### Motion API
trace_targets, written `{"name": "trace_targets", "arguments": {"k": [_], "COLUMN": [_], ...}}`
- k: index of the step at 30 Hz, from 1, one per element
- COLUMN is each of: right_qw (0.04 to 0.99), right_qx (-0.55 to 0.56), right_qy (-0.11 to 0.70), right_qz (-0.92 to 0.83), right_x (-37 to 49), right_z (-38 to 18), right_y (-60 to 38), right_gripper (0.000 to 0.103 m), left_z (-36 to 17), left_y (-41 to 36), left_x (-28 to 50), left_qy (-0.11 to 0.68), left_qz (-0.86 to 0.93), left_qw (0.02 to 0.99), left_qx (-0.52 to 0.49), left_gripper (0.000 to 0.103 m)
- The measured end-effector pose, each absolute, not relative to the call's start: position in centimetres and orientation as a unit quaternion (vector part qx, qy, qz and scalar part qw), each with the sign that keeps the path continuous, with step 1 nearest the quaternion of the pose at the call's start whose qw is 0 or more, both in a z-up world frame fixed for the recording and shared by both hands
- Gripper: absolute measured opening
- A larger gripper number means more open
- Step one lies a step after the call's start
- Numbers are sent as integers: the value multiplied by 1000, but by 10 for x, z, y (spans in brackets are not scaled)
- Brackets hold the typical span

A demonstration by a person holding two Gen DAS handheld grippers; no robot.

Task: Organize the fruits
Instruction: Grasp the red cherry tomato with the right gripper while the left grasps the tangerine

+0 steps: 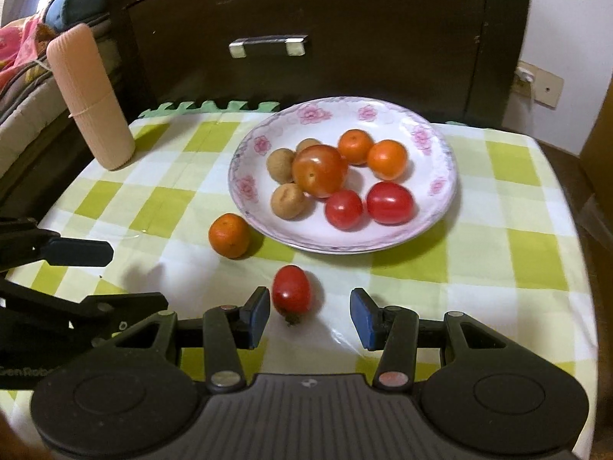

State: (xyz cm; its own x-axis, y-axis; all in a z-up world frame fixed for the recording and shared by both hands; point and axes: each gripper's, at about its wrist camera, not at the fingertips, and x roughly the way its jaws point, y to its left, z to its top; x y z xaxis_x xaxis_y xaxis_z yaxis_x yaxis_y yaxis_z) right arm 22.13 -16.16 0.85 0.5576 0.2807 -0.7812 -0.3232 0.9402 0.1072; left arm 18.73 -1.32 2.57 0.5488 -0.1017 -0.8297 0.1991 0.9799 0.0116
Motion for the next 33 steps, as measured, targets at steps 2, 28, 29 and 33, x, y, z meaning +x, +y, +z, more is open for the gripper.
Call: {"name": "trace_targets", "arguments": {"k": [2,28,29,33], "right_qw": [882,877,877,877], "right_qx": [-29,-9,-9,-12], "right_qy": [437,455,455,456], "right_qz": [173,155,155,153], "right_x": [225,221,221,219], "right_z": [5,3,3,5], "right_y": [-157,-180,-180,-177], "right_gripper": [45,25,25,25], "left_z": [23,-11,-10,-8], "left_y": [-12,-35,-35,-34], "left_x": [189,240,240,237], "left_qy": [470,439,440,445], "left_qz": [-85,-95,-98,-100], "left_qw": [877,893,892,889], "left_qx": [49,40,39,36], "left_gripper": [72,49,44,39]}}
